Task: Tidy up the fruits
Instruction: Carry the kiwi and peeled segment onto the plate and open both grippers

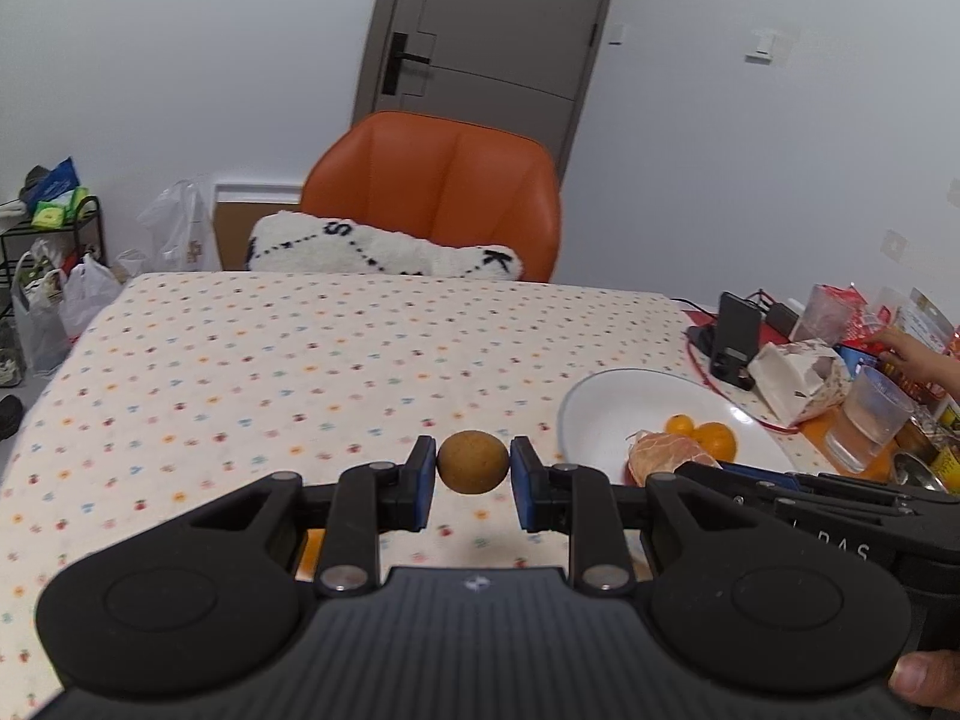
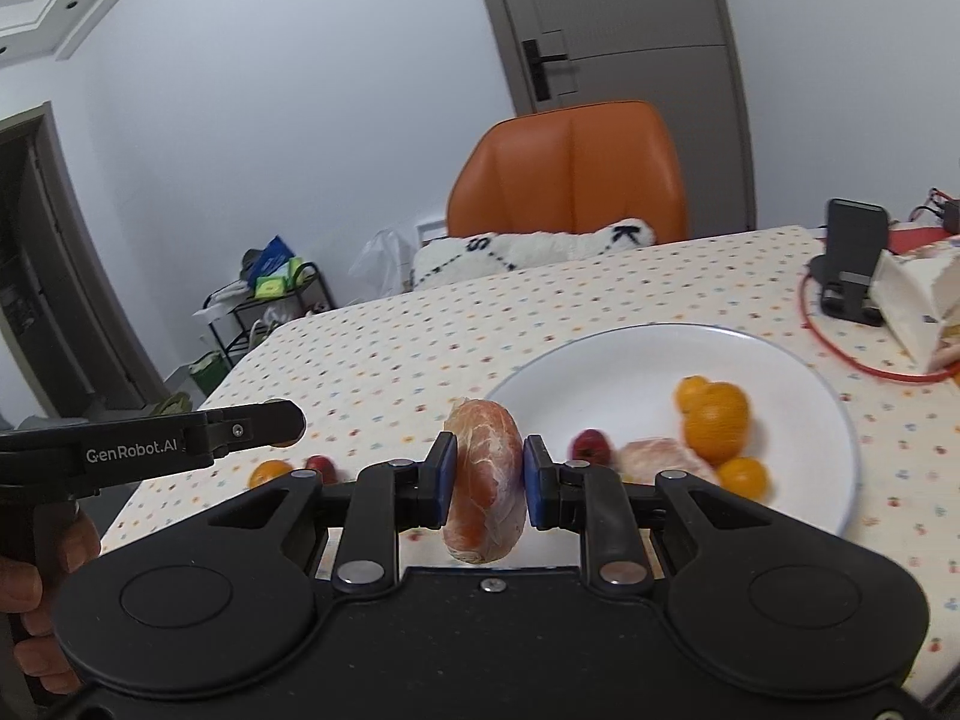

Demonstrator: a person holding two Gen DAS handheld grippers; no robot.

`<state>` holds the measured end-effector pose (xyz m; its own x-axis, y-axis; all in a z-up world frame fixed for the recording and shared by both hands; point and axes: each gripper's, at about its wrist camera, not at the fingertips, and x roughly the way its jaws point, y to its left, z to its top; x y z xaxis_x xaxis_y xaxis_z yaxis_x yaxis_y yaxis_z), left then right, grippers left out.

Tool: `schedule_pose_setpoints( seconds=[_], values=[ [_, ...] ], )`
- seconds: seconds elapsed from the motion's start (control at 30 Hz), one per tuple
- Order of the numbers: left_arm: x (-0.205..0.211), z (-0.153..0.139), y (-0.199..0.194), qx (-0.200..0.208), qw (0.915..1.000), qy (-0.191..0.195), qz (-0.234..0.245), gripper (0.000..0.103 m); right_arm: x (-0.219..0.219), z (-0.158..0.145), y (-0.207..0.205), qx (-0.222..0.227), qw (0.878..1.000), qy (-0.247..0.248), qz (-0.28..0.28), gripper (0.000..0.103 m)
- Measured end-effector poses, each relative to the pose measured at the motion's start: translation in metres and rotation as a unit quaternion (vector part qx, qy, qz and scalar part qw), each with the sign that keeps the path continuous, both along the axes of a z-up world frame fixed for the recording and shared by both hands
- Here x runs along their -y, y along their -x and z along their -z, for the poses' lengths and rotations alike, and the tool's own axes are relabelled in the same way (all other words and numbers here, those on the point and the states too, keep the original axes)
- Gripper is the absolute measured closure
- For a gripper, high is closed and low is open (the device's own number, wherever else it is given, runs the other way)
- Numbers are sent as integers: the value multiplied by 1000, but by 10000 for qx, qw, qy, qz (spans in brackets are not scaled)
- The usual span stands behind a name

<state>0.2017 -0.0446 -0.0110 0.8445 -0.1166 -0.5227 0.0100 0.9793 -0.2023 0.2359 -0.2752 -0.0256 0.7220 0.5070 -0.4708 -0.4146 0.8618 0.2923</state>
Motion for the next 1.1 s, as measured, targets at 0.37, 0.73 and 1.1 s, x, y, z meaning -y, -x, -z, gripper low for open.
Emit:
schedule_pose_setpoints(
  seconds=[0.37, 0.73, 1.1],
  values=[
    [33, 4, -19, -37, 9995, -14, 319, 78, 36, 7, -6, -49, 9992, -52, 381, 81],
    [62, 9, -35, -95, 9982, -17, 598, 78, 60, 13, -14, -74, 9979, -116, 632, 82],
    [71, 9, -40, -190, 9975, -16, 685, 70, 77, 14, -16, -69, 9955, -162, 927, 82]
  ],
)
